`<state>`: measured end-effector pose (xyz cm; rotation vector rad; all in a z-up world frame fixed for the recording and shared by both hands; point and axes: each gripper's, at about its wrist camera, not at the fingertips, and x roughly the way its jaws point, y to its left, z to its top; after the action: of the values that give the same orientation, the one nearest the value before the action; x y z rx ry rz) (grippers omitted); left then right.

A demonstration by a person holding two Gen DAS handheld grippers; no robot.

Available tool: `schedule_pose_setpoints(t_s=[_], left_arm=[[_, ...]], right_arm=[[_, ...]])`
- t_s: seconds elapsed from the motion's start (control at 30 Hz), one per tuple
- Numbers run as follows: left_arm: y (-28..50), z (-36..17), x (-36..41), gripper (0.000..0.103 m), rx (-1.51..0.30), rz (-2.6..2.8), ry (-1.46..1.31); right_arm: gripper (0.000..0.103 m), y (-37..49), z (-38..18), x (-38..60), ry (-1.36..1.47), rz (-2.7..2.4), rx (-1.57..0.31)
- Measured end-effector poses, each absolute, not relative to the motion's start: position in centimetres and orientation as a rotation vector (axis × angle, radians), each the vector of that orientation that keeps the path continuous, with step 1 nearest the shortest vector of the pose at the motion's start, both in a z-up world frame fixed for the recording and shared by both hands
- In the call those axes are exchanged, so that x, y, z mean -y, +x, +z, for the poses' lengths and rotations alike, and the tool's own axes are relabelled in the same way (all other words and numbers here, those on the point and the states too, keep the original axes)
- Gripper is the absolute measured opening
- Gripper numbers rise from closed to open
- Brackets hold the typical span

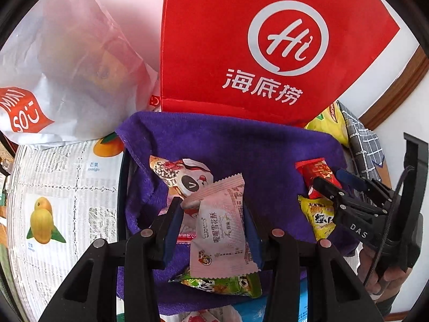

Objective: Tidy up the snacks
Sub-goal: 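Open the left tool over the towel while right tool drops the red packet onto the yellow bag, then withdraw both tools from the towel toward the snack pile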

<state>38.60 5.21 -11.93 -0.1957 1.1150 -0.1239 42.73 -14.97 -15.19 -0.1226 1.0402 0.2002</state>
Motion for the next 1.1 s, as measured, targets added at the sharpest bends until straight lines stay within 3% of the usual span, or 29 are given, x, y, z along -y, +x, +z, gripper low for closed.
schedule_pose_setpoints(t_s=[0.43,0.6,1.1], left_arm=[[38.7,-12.4,-4.2,0.045,-1.129,-0.102,-0.131],[38.6,-11.9,-3.9,0.06,-1.113,-0.1,-0.133],[35.4,-6.5,-3.5,0.061,-0.961,-0.151,-0.124]], right_arm=[[0.07,41.2,-12.4,15.3,-0.085,0.2,-0.957],[0.069,41.2,-11.5,16.1,-0.022,0.19,-0.948],[0.066,35.9,-6.8,16.6,-0.011,0.149,-0.838]])
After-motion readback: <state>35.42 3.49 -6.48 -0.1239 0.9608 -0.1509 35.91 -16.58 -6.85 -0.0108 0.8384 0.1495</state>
